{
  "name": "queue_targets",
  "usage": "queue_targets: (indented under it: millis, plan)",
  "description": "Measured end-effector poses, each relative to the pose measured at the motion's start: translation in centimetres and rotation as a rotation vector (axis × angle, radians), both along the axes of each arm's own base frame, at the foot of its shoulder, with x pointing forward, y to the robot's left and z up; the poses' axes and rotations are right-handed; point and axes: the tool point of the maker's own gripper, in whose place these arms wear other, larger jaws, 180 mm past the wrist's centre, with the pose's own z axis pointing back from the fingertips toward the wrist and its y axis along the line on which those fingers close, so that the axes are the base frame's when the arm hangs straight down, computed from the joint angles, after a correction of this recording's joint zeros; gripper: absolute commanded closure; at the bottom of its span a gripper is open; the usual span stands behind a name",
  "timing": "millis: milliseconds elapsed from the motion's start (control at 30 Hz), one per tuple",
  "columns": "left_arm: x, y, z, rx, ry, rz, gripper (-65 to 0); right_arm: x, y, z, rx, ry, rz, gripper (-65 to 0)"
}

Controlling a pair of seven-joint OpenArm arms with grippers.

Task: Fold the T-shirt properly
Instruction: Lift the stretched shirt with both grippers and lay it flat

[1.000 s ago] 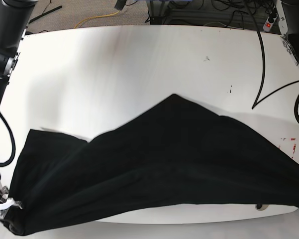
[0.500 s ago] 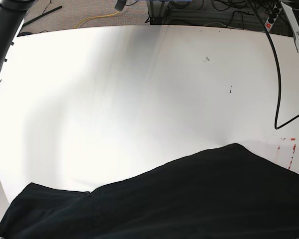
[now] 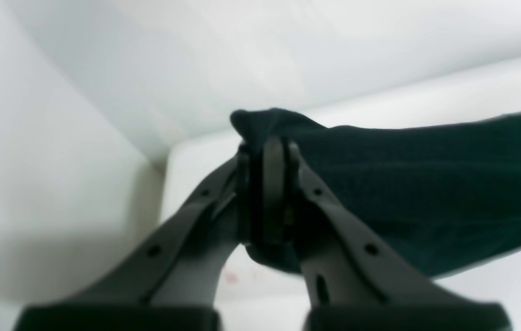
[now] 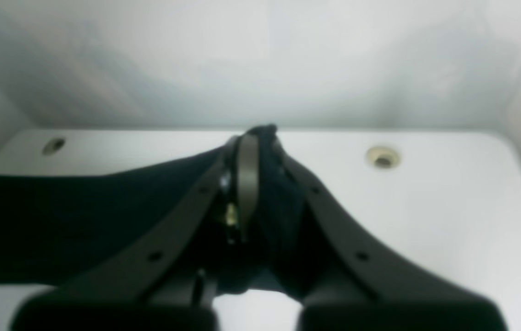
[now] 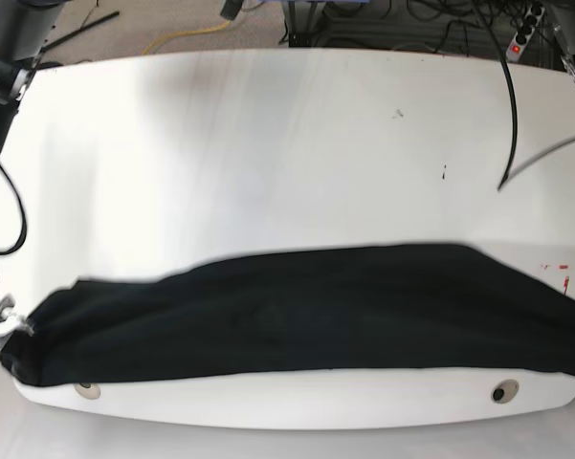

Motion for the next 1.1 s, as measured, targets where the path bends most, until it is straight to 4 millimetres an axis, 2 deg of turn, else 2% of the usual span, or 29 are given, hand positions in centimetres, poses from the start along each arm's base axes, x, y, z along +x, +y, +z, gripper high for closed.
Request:
queue_targets:
  millis: [100, 200, 300, 400, 533, 600, 700, 800, 933, 1100]
  plan:
    - [-1.5, -0.6, -4.3, -0.02, 0.084, 0.007, -0.1, -2.2, 0.8, -3.9, 0.03, 0.056, 0.006, 0.0]
    - [-4.2, -0.4, -8.9, -0.059, 0.18, 0.028, 0.0, -4.9, 1.1, -7.6, 0.076, 0.117, -0.016, 0.0]
    - [-5.8, -0.1, -12.0, -0.052, 0.253, 0.044, 0.0, -7.7, 0.9, -10.7, 0.1, 0.173, -0.056, 0.0]
    - [-7.4, -0.3, -13.3, -0.055, 0.27, 0.011, 0.0, -10.2, 1.8, -13.2, 0.117, 0.225, -0.057, 0.0]
    - [-10.3, 1.6, -16.2, -0.012, 0.385, 0.066, 0.0, -13.2, 2.2, -16.7, 0.137, 0.325, -0.07, 0.0]
    - [-11.1, 1.7, -17.2, -0.003, 0.418, 0.06, 0.0, -14.7, 2.4, -18.4, 0.137, 0.38, -0.071, 0.0]
    - [-12.0, 1.3, -17.5, 0.001, 0.42, 0.018, 0.0, -16.2, 2.5, -19.7, 0.141, 0.426, -0.07, 0.0]
    - [-13.5, 2.1, -18.5, 0.02, 0.469, 0.041, 0.0, -17.3, 2.1, -20.7, 0.13, 0.464, -0.082, 0.0]
    - [-15.3, 2.6, -20.0, 0.025, 0.533, 0.056, 0.0, -18.8, 2.7, -21.7, 0.129, 0.493, -0.056, 0.0]
    - [-16.7, 3.4, -20.9, 0.005, 0.54, 0.093, 0.0, -20.6, 2.5, -23.3, 0.115, 0.555, -0.055, 0.0]
